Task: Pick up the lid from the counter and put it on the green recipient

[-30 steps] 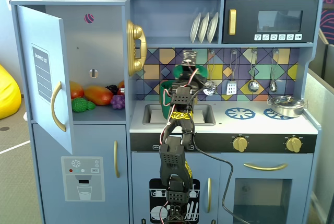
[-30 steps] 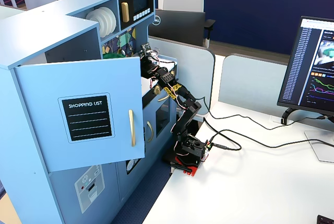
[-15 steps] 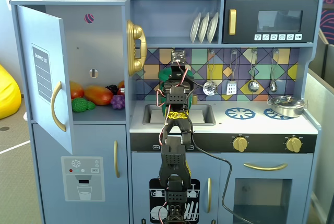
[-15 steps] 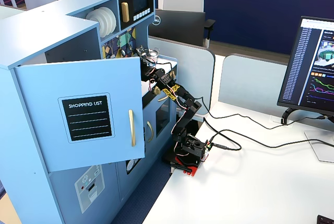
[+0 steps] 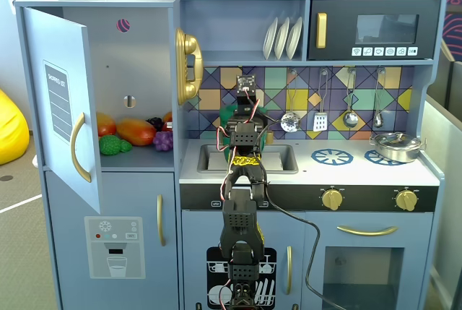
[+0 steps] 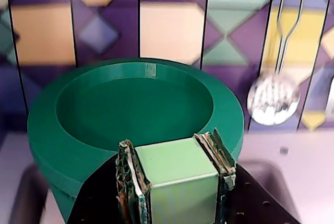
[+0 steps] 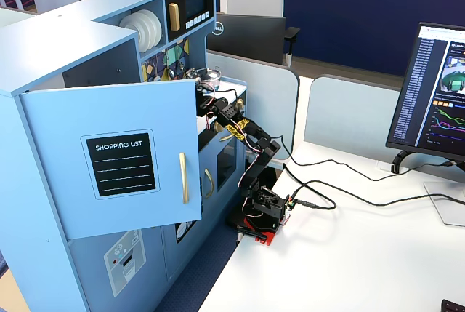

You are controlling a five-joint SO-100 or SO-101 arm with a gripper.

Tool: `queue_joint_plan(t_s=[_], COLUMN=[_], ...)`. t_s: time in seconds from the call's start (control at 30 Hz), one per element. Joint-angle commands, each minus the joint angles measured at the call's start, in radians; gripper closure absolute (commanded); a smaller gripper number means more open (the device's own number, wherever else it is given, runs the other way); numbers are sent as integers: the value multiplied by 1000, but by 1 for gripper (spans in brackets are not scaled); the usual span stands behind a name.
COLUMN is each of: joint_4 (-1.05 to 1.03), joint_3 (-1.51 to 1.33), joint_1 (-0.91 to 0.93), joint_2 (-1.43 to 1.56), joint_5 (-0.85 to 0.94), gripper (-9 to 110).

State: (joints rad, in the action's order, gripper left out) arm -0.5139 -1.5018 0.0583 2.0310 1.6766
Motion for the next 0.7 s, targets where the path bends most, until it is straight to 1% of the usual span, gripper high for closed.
queue_joint_plan(t_s=[0.0,0.2,0.23,0.33,0.4,0.53,0.67], joint_4=[0,6,20,72,100,149,146], joint_3=[-2,-17,-20,-25,-20,43,149], joint_1=[5,14,14,15,17,17,14], joint_2=[48,43,43,40,40,28,46], joint_5=[8,0,-14,-46,-41,-20,-12], gripper=[102,102,97,78,71,65,66])
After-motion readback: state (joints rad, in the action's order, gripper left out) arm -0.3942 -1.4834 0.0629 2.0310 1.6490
